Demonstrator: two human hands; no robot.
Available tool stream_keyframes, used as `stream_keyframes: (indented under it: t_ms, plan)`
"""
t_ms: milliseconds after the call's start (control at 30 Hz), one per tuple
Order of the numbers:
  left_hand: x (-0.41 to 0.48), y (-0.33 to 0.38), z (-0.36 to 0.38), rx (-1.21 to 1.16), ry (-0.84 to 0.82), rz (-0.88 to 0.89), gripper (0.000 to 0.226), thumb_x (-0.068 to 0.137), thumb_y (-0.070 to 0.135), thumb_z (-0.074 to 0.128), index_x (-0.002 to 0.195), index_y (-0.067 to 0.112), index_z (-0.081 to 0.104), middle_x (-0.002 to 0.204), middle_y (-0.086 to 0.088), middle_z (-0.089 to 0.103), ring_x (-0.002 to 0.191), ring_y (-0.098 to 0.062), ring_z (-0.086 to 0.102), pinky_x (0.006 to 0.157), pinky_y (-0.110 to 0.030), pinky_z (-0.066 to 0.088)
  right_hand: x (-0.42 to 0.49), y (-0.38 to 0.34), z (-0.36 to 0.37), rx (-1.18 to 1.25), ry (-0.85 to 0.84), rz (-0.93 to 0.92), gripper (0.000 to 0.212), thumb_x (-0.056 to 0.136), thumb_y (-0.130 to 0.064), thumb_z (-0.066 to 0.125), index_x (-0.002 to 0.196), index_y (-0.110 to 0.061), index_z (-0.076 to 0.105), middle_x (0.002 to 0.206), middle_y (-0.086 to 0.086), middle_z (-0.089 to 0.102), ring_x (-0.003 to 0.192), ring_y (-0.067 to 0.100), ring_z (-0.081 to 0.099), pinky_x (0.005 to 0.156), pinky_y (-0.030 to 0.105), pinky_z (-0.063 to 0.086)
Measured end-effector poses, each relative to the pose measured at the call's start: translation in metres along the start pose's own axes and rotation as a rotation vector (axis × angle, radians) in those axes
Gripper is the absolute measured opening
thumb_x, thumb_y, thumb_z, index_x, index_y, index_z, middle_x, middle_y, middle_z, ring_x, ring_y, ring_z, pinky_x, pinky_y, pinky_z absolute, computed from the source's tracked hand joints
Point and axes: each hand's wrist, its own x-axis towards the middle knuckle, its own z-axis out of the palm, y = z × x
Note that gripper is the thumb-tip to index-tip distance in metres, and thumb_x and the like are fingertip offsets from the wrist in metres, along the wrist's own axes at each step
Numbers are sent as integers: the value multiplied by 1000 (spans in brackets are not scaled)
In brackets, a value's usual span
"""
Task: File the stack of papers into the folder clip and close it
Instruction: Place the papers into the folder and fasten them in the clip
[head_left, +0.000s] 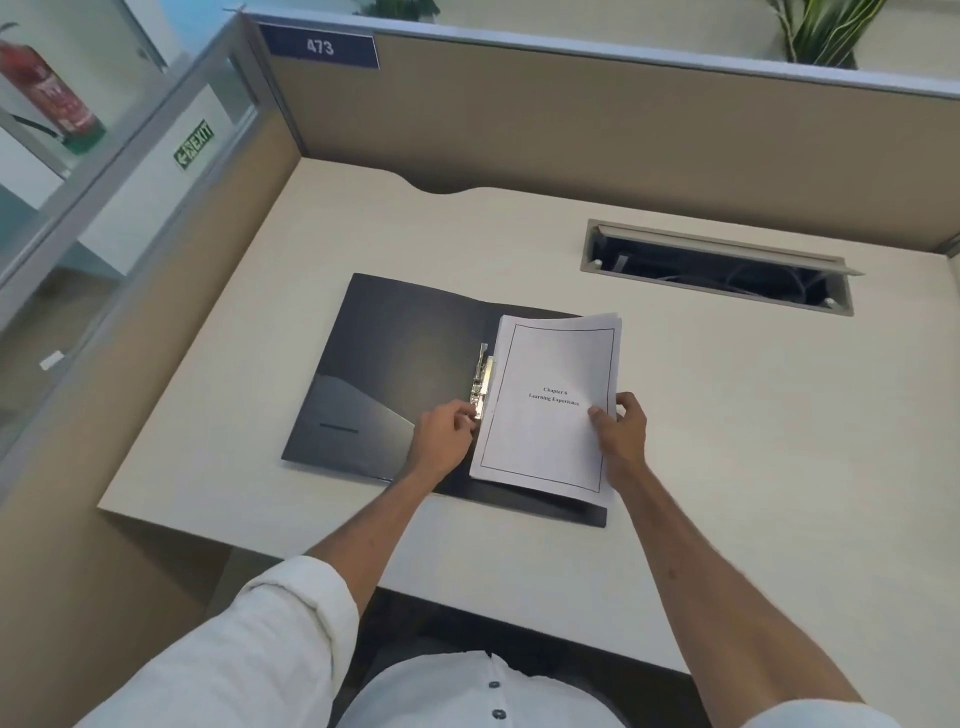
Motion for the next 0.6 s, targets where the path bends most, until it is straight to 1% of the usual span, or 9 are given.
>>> stream_keyframes:
  t_ms: [100,133,200,267,333,433,467,533,600]
  plan:
    - [3,-1,-1,35,-6,17,36,111,9,48,134,12,76,121,-8,84,108,-29,80,103,-46,65,1,-1,7,-14,6,-13,24,104,-3,62,126,5,58,134,32,69,100,28,60,98,48,56]
    - [4,-1,-1,54,-1,27,36,111,9,48,134,12,76,121,-9,84,105,-29,80,101,-44,65,0,-2,9,-17,12,-16,24,104,-3,63,126,5,58,134,31,70,100,28,60,100,47,56]
    - [4,-1,-1,89,21,43,37,110,10,47,132,14,77,119,-8,83,99,-30,78,96,-41,65,-1,-2,13,-24,29,-9,27,103,-4,64,128,5,59,135,28,70,106,34,66,109,53,56]
    - [4,-2,0,114,45,59,37,109,9,48,129,15,78,117,-7,83,97,-29,76,93,-39,63,-3,-3,15,-68,47,-3,31,103,-8,65,132,2,60,133,21,71,119,40,69,112,55,55]
    - [2,-2,1,122,63,71,36,108,9,49,129,14,78,120,-6,81,104,-29,75,95,-39,62,-5,-3,16,-162,56,-19,30,103,-14,64,130,0,60,123,13,71,113,37,66,105,49,56]
    - [-1,-2,5,112,78,69,35,107,10,50,129,13,78,124,-6,79,112,-29,74,100,-42,61,-3,-6,16,-372,86,-72,23,104,-23,61,110,-2,56,107,13,63,96,33,59,86,43,51]
    - [-2,-2,7,109,85,65,34,107,10,50,128,13,78,125,-6,78,112,-29,73,101,-44,61,-2,-8,15,-433,99,-89,26,105,-26,61,110,-1,57,110,13,61,99,34,60,87,43,51]
    - [-4,-3,11,99,101,56,34,107,10,50,127,13,77,126,-7,77,113,-30,73,102,-46,61,-2,-11,13,-519,127,-124,36,107,-30,60,124,2,60,130,14,57,116,37,61,97,46,54]
    - [-6,-3,14,90,112,54,34,107,10,50,128,12,76,127,-8,76,113,-32,72,103,-48,60,-2,-11,10,-568,139,-161,39,107,-26,61,133,3,60,140,17,53,131,37,55,103,48,53]
